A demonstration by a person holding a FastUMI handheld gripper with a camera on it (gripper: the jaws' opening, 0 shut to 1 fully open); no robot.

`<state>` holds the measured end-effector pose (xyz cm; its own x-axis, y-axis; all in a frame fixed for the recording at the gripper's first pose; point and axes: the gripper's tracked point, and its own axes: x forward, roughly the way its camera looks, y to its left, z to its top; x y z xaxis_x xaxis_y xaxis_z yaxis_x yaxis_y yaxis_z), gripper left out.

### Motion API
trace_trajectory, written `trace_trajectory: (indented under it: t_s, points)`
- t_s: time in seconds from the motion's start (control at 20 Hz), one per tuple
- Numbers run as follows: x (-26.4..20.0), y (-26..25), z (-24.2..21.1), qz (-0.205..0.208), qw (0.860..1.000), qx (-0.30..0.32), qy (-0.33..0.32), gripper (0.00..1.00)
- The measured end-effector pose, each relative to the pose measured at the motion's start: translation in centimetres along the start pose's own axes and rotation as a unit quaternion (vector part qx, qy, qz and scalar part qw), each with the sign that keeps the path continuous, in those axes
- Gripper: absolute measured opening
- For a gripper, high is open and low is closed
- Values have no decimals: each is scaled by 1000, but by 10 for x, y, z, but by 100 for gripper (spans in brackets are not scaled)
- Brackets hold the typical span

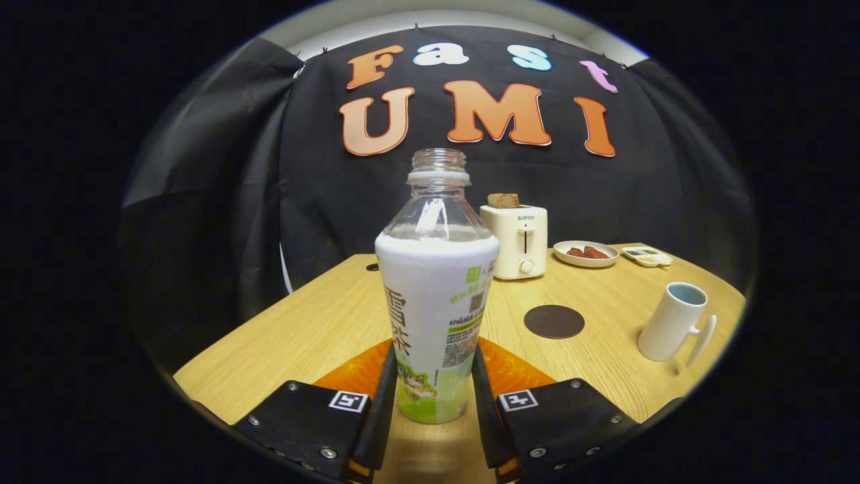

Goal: Take the bottle from table, then pour the juice into the cup, finally place the bottle on the coaster

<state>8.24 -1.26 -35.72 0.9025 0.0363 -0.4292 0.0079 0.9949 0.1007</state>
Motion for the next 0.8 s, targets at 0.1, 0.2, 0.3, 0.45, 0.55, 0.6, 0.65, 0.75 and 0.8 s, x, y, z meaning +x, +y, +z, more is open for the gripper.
trace_trajectory:
  t_s: [0.1, 0.2, 0.3, 0.45, 0.55, 0.6, 0.65, 0.75, 0.8]
  points:
    - [-5, -4, 6, 8, 1000, 30, 6, 56]
    - [-9, -12, 14, 8, 998, 65, 4, 56]
    - [-13, -16, 21, 17, 994, 104, 2, 56]
    - [-16, -24, 30, 33, 986, 161, 1, 56]
    - [-18, -32, 33, 42, 979, 200, 2, 56]
    - [-18, -36, 36, 47, 974, 221, 2, 56]
    - [-19, -40, 37, 50, 970, 240, 3, 56]
    - [-19, -52, 36, 46, 961, 271, 8, 56]
    - [-18, -58, 36, 41, 958, 283, 12, 56]
